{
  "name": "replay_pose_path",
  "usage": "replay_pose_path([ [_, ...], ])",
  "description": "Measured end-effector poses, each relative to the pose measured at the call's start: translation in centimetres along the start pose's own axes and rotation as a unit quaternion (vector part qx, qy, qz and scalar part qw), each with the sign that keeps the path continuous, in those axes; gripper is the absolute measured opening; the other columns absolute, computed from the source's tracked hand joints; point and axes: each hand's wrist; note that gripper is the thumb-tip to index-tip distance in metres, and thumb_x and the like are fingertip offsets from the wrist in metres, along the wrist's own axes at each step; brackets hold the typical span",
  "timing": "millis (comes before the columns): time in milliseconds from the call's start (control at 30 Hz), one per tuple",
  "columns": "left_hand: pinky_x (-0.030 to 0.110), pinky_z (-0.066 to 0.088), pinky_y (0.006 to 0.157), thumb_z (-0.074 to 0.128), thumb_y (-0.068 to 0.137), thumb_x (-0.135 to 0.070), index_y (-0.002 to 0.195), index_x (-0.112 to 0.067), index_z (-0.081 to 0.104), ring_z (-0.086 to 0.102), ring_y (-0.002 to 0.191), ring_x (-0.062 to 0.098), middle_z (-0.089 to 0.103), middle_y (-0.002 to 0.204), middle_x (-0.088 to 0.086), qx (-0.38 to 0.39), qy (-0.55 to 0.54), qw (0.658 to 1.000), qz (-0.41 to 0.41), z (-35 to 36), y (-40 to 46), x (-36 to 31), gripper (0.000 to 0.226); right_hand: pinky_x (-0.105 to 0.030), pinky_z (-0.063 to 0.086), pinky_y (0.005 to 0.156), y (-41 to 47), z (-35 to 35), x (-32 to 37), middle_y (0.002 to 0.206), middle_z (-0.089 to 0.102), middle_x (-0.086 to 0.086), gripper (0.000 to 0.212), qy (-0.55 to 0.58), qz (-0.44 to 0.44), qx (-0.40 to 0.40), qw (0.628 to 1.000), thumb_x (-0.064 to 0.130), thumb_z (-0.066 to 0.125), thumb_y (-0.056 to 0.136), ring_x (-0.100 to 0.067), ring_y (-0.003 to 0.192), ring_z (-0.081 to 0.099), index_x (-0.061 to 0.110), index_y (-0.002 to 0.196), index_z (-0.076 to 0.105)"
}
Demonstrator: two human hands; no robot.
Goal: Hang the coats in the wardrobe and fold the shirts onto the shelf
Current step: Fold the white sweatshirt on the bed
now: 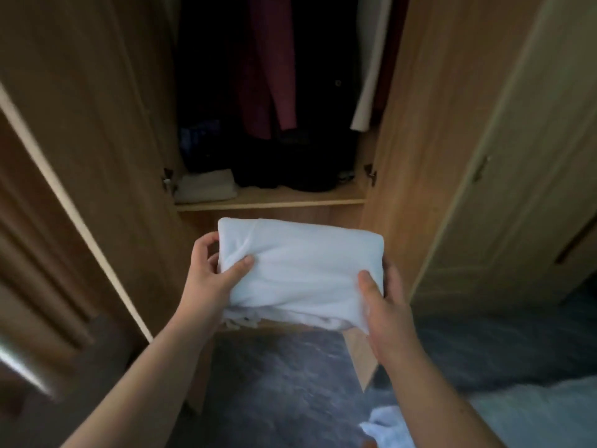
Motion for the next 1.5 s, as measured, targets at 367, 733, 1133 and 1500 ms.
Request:
replay_pose_path([
  [367, 0.042, 0.06, 0.074, 0.08, 0.074, -0.028, 0.123, -0.036, 0.046, 0.072, 0.095, 0.022, 0.066, 0.117, 0.001, -0.075, 0.013, 0.997, 0.006, -3.6, 15.5, 2.4, 0.06, -0.045, 0.053, 0.095, 16.5, 10.8, -5.2, 0.126, 0.062, 0.011, 0.042, 0.025, 0.034, 0.071, 0.997, 0.037, 0.062, 0.092, -0.012, 0.111, 0.062, 0.044, 0.132, 0.051],
  [733, 0.022, 0.056, 0.067, 0.081, 0.076, -0.037, 0.13, -0.023, 0.047, 0.069, 0.095, 0.009, 0.064, 0.117, -0.006, -0.27, 0.103, 0.957, 0.014, -6.0, 36.0, 5.7, 0.065, -0.039, 0.053, 0.091, 39.5, 24.9, -9.9, 0.12, 0.068, 0.01, 0.037, 0.093, 0.065, 0.247, 0.962, 0.025, 0.059, 0.097, -0.011, 0.11, 0.066, 0.039, 0.131, 0.053],
  [1133, 0.028, 0.047, 0.092, 0.08, 0.079, -0.022, 0.128, -0.012, 0.048, 0.057, 0.113, 0.019, 0.057, 0.125, 0.005, -0.282, 0.214, 0.935, 0.025, -15.1, 55.2, 6.0, 0.06, -0.045, 0.044, 0.108, 51.1, 41.8, -15.2, 0.14, 0.053, 0.004, 0.062, 0.052, 0.111, 0.229, 0.966, 0.049, 0.059, 0.092, -0.016, 0.121, 0.055, 0.036, 0.148, 0.037],
  [1500, 0.043, 0.025, 0.118, 0.05, 0.092, -0.025, 0.144, -0.02, 0.043, 0.033, 0.141, 0.028, 0.044, 0.149, 0.007, -0.115, 0.599, 0.774, 0.172, -16.6, 61.4, 12.0, 0.052, -0.036, 0.036, 0.111, 53.8, 48.6, -20.9, 0.139, 0.052, -0.025, 0.1, -0.254, -0.062, 0.122, 0.958, 0.078, 0.025, 0.087, -0.037, 0.124, 0.054, -0.003, 0.144, 0.041],
])
Point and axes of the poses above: each hand's wrist, its own y-axis towards the middle knuckle, its own z-axis out of the palm, x = y × z
